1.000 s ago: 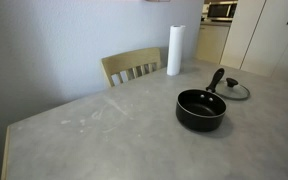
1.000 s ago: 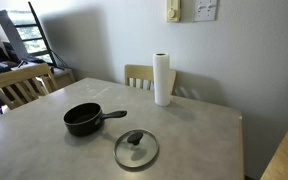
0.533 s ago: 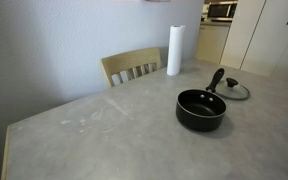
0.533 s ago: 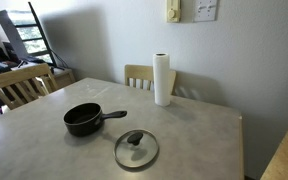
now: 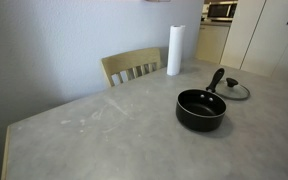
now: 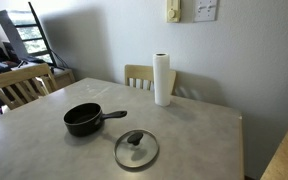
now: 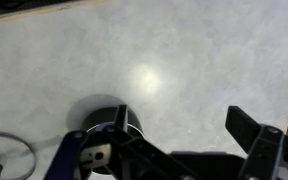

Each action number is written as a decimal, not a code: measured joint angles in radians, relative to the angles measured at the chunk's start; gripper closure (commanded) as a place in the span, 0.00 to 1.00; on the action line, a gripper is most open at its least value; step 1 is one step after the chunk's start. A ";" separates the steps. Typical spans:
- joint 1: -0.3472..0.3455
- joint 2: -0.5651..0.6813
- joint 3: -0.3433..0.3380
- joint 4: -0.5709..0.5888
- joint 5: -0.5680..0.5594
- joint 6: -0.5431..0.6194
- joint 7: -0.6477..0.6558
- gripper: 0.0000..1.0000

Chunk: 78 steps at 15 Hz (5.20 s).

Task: Cover the pot with the lid on the table

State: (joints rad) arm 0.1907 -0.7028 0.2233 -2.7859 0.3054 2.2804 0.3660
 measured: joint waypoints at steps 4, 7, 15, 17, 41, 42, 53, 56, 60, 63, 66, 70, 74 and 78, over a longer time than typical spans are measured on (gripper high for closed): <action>-0.053 0.000 -0.051 0.000 -0.046 0.002 -0.009 0.00; -0.103 0.000 -0.098 0.000 -0.081 0.007 -0.041 0.00; -0.263 0.034 -0.205 0.000 -0.140 0.112 -0.078 0.00; -0.305 0.066 -0.235 -0.001 -0.140 0.166 -0.078 0.00; -0.353 0.443 -0.462 0.173 -0.261 0.263 -0.550 0.00; -0.346 0.476 -0.483 0.196 -0.240 0.263 -0.614 0.00; -0.342 0.605 -0.498 0.251 -0.217 0.292 -0.669 0.00; -0.346 0.663 -0.487 0.246 -0.294 0.381 -0.522 0.00; -0.346 0.764 -0.484 0.259 -0.350 0.467 -0.364 0.00; -0.346 0.828 -0.473 0.287 -0.315 0.478 -0.338 0.00; -0.349 0.884 -0.450 0.329 -0.226 0.487 -0.349 0.00; -0.384 0.951 -0.405 0.414 -0.102 0.487 -0.399 0.00; -0.423 1.035 -0.389 0.509 -0.080 0.473 -0.405 0.00; -0.464 1.108 -0.367 0.583 -0.067 0.428 -0.410 0.00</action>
State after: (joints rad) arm -0.2734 0.4053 -0.1442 -2.2026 0.2383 2.7086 -0.0437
